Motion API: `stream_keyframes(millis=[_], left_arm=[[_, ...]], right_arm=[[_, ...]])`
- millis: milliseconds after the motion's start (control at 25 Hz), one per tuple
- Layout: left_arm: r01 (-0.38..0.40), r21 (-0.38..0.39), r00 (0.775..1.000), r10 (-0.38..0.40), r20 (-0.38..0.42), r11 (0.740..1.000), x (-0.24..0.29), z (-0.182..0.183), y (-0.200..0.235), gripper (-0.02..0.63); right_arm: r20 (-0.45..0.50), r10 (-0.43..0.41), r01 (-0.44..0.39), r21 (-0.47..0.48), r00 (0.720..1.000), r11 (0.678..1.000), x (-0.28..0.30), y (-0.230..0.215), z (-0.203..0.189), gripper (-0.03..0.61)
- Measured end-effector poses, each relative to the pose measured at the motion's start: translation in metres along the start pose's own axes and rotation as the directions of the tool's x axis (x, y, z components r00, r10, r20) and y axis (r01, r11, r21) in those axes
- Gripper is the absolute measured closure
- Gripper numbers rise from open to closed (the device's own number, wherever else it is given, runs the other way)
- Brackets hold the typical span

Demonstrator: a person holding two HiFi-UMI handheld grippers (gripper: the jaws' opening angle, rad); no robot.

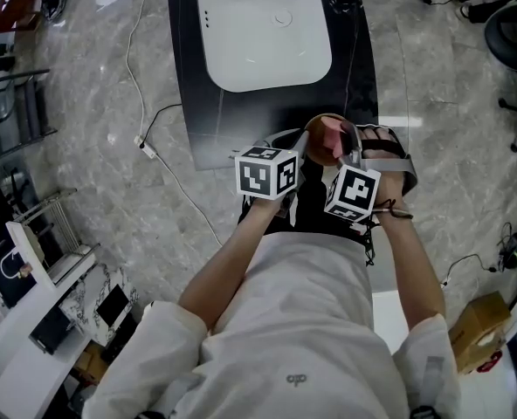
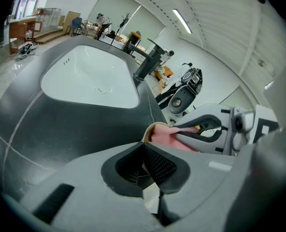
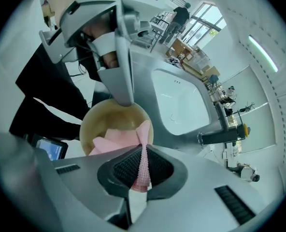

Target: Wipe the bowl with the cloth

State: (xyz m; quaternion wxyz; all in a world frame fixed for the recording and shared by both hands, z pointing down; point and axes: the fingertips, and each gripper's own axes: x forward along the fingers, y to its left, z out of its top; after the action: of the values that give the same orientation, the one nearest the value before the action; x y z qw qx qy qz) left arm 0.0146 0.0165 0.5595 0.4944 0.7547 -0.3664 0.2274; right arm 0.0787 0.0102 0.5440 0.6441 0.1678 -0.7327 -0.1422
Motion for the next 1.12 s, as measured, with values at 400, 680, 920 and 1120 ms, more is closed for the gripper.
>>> stream_keyframes(millis=[400, 680, 920, 1120], left_arm=[[0.008, 0.025, 1.000, -0.008, 0.003, 1.000, 0.003, 0.001, -0.002, 0.598], [0.008, 0.002, 1.000, -0.008, 0.020, 1.000, 0.003, 0.001, -0.001, 0.598], [0.007, -0.030, 0.999, -0.006, 0.040, 1.000, 0.002, 0.001, 0.001, 0.598], [-0.003, -0.034, 0.999, 0.004, 0.047, 0.999, 0.002, 0.003, 0.001, 0.598]], right_arm=[[0.059, -0.097, 0.092, 0.079, 0.994, 0.993, 0.013, -0.030, 0.019, 0.563], [0.113, -0.081, 0.065, 0.139, 0.990, 0.988, 0.015, -0.019, 0.043, 0.563], [0.126, 0.060, -0.093, 0.279, 0.990, 0.956, 0.019, 0.015, 0.040, 0.563], [0.191, 0.188, -0.238, 0.286, 0.963, 0.928, 0.010, 0.044, 0.055, 0.563]])
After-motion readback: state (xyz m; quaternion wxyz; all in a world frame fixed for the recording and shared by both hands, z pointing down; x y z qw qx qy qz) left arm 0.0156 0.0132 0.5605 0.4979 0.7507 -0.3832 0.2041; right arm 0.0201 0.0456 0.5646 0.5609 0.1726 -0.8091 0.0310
